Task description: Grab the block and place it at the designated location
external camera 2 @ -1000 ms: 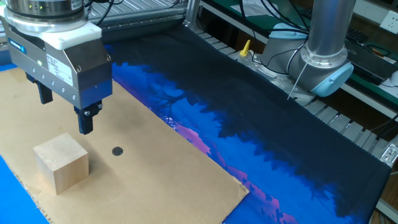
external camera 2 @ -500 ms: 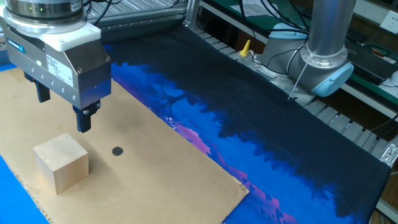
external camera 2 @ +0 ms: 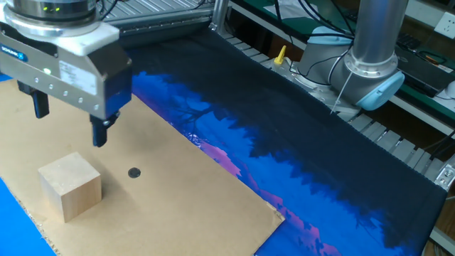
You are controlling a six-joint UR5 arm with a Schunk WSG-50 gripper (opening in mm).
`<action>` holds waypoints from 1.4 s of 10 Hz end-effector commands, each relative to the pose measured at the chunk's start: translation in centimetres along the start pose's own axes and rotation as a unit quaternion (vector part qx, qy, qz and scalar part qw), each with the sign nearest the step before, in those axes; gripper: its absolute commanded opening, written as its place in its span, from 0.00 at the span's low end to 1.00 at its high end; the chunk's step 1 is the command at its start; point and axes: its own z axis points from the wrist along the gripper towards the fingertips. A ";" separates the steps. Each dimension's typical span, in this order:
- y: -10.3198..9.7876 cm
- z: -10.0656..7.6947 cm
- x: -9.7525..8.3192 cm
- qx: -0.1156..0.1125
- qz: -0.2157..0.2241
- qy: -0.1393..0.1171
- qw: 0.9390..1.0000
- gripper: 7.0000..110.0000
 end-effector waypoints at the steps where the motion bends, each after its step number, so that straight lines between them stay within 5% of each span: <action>1: 1.6 -0.6 -1.1 -0.017 -0.102 -0.025 0.994 0.00; 3: 1.0 -1.0 -1.4 0.002 -0.156 -0.032 0.987 0.00; 6: 0.2 -2.9 -0.6 0.026 -0.176 -0.027 0.984 0.00; 9: 1.3 -3.8 -1.2 0.012 -0.162 -0.049 0.985 0.00; 12: -1.1 -4.7 -2.1 0.056 -0.187 -0.065 0.979 0.00; 14: -0.9 -5.5 -0.9 0.057 -0.167 -0.050 0.983 0.00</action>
